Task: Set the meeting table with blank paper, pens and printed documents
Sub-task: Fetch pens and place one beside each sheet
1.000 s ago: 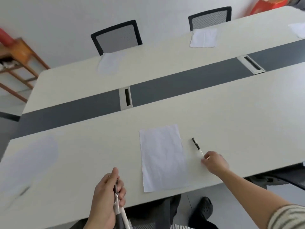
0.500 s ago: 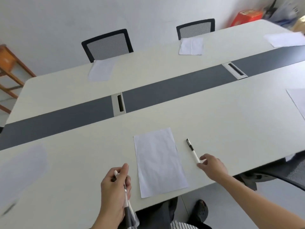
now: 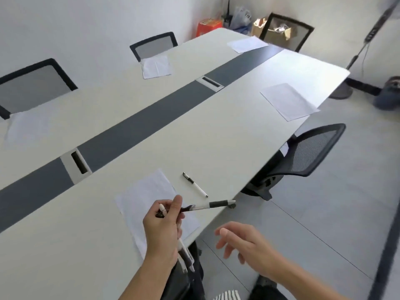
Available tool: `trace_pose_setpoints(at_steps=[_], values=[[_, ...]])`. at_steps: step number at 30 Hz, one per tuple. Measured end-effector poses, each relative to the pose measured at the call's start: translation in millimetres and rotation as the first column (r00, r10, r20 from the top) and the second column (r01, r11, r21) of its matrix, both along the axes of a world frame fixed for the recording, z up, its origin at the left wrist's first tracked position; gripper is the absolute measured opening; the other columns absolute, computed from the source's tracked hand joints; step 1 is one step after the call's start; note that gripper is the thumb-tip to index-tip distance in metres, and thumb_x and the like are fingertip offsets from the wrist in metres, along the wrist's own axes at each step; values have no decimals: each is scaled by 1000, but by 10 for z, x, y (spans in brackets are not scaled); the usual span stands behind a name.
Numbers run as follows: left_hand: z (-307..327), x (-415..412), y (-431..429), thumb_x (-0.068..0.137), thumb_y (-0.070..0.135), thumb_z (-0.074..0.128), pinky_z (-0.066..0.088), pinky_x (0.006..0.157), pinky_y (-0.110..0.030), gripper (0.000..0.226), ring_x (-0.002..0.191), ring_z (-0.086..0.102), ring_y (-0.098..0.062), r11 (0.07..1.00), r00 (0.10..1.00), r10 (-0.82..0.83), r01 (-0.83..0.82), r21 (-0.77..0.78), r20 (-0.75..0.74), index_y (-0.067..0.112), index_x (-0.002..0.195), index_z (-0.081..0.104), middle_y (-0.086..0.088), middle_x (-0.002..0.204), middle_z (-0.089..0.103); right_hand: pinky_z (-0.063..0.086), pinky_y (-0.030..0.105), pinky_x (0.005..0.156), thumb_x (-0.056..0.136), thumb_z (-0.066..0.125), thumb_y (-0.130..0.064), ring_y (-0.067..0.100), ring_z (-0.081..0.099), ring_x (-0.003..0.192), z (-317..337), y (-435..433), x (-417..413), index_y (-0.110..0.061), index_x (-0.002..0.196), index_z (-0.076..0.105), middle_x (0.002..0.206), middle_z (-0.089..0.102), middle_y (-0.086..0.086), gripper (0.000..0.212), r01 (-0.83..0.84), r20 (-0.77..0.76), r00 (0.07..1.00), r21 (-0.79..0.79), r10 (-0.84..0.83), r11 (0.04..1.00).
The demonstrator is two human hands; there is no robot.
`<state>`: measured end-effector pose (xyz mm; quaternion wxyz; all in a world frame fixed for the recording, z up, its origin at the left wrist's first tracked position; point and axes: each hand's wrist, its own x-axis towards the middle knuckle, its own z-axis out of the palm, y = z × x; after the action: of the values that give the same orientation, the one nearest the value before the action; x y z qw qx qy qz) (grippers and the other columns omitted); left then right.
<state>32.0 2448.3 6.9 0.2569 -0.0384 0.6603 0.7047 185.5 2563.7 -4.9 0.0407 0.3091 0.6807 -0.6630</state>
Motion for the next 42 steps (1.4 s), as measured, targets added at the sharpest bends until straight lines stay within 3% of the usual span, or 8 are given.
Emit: trace_pose_setpoints(at_steps=[5, 8, 12, 16, 27, 31, 37, 42], values=[[-38, 461, 604, 78, 16, 75, 27, 36, -22, 22, 46, 43, -19, 980, 976, -196, 193, -37, -98, 8, 69, 57, -11, 53, 50, 41, 15, 50, 95, 59, -13, 16, 62, 65, 82, 402, 584, -16, 118, 55, 80, 72, 7, 23, 244, -94, 965, -29, -246, 969], [-109, 846, 1070, 78, 17, 77, 30, 45, -26, 23, 54, 47, -24, 941, 925, -337, 323, -104, -175, 18, 61, 60, -4, 51, 52, 41, 12, 52, 90, 65, -10, 12, 63, 64, 92, 812, 1105, -19, 115, 59, 77, 71, 3, 27, 335, -100, 937, -17, -335, 942], [-163, 1574, 1757, 74, 23, 79, 32, 48, -29, 21, 50, 44, -18, 837, 813, -546, 519, -172, -204, 16, 64, 62, -5, 52, 51, 48, 19, 63, 89, 67, -21, 7, 59, 61, -81, 1397, 1932, -24, 96, 72, 68, 66, -6, 8, 361, -58, 932, 94, -357, 928], [-195, 2261, 2374, 77, 27, 75, 30, 40, -24, 26, 42, 37, -13, 756, 754, -651, 633, -166, -86, 4, 76, 62, -7, 51, 49, 42, 23, 59, 93, 57, -33, 5, 48, 55, -311, 1872, 2643, -29, 84, 68, 57, 55, -13, 15, 293, 49, 950, 205, -309, 934], [-274, 2254, 3936, 95, 25, 55, 30, 35, -22, 24, 32, 36, -16, 832, 831, -534, 549, -75, 159, 1, 88, 56, -8, 46, 46, 36, 28, 52, 101, 47, -20, 14, 40, 50, -572, 3414, 3291, -13, 84, 66, 51, 44, -7, 27, 632, 20, 759, 216, -651, 744], [-325, 2127, 4727, 95, 28, 54, 31, 32, -24, 28, 31, 36, -14, 856, 829, -504, 517, 11, 243, 4, 81, 53, -2, 40, 36, 32, 31, 51, 102, 46, -20, 13, 35, 49, -625, 4145, 3226, -10, 85, 66, 49, 39, -8, 28, 682, 43, 713, 192, -700, 706], [-149, 1879, 5941, 94, 27, 56, 26, 33, -17, 25, 29, 33, -11, 844, 789, -530, 526, 104, 311, 6, 81, 52, 1, 41, 31, 26, 20, 42, 103, 43, -15, 9, 28, 43, -360, 5320, 2942, 0, 88, 64, 47, 33, -10, 30, 756, 30, 645, 120, -764, 643], [-47, 1668, 6667, 91, 7, 54, 29, 34, -20, 14, 35, 34, -11, 849, 797, -519, 523, 77, 309, 9, 78, 49, 0, 45, 35, 27, 18, 39, 102, 44, -15, 12, 29, 45, -258, 6091, 2766, 5, 93, 62, 53, 32, 0, 28, 765, 49, 641, 43, -766, 643]])
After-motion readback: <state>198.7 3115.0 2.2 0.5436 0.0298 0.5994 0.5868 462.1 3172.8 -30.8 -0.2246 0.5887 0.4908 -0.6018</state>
